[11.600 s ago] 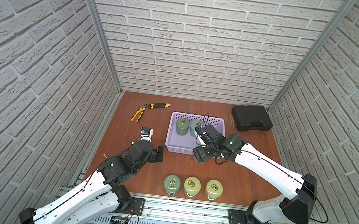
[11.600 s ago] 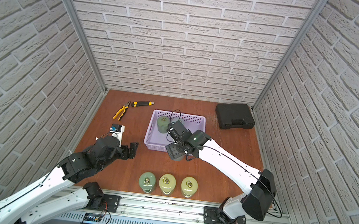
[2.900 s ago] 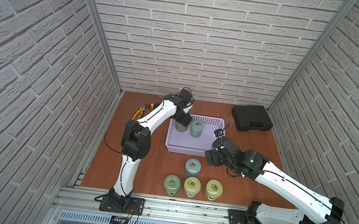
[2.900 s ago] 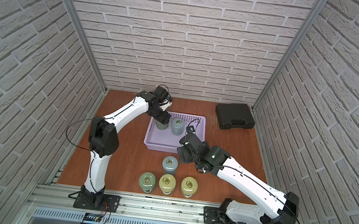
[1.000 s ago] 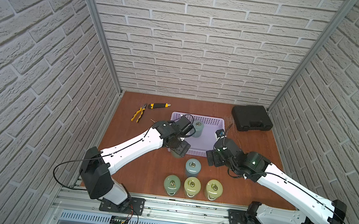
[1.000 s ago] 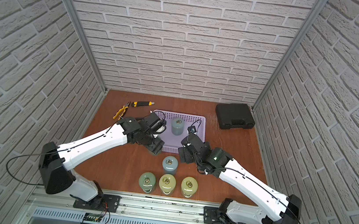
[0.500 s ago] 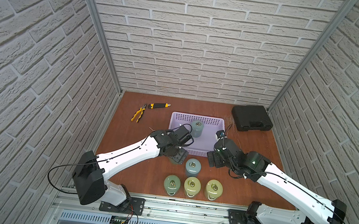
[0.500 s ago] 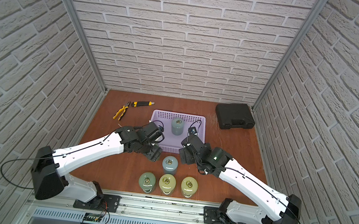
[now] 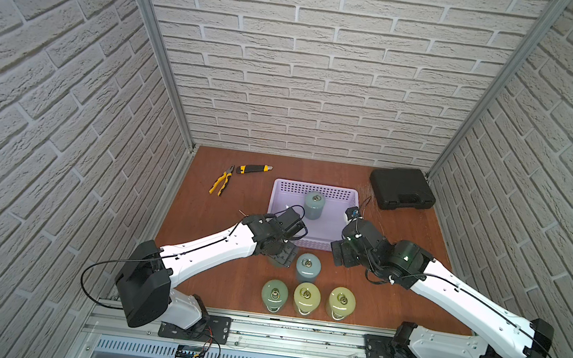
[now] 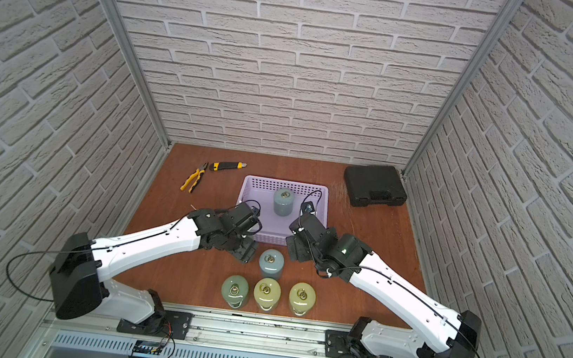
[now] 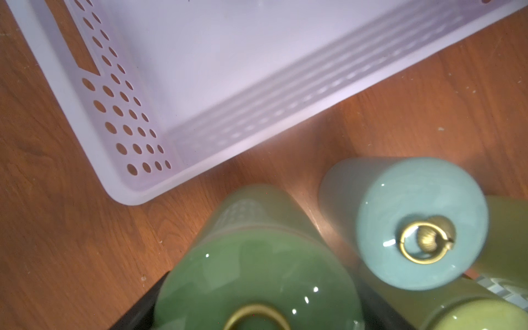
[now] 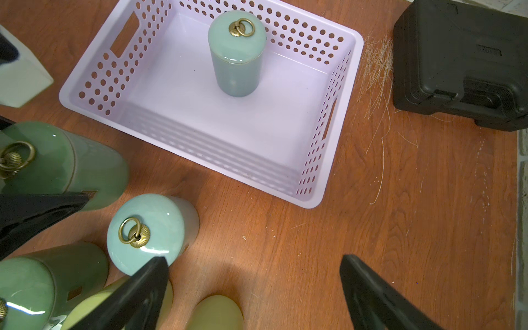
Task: Take the tea canister out of the basket
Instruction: Place the tea canister at the center of the board.
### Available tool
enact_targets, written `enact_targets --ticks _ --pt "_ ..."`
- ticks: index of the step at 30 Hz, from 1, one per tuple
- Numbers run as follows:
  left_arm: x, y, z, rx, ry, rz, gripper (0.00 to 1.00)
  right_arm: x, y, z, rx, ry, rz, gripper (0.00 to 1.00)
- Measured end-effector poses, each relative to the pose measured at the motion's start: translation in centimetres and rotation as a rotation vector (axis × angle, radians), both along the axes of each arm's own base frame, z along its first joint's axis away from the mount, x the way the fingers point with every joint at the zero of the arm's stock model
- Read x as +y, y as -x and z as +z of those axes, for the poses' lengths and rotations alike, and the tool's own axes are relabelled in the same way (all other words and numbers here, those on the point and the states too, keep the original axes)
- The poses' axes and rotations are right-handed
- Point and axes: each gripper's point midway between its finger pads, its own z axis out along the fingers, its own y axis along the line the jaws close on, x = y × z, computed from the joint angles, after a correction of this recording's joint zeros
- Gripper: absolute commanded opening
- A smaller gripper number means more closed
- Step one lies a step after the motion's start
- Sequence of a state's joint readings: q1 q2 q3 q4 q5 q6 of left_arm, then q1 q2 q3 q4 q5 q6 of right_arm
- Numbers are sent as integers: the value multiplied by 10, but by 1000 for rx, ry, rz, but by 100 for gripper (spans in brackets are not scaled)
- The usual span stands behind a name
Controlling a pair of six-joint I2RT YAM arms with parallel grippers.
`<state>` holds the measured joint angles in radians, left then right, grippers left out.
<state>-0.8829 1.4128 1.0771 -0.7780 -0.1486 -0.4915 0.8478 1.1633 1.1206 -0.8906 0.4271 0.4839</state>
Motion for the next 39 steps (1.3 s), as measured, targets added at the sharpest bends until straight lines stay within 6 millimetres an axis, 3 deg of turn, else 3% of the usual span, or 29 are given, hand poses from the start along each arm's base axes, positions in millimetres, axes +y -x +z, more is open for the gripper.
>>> enact_targets --ticks 39 --pt "-5 7 -33 38 6 3 57 2 -1 -1 17 17 1 98"
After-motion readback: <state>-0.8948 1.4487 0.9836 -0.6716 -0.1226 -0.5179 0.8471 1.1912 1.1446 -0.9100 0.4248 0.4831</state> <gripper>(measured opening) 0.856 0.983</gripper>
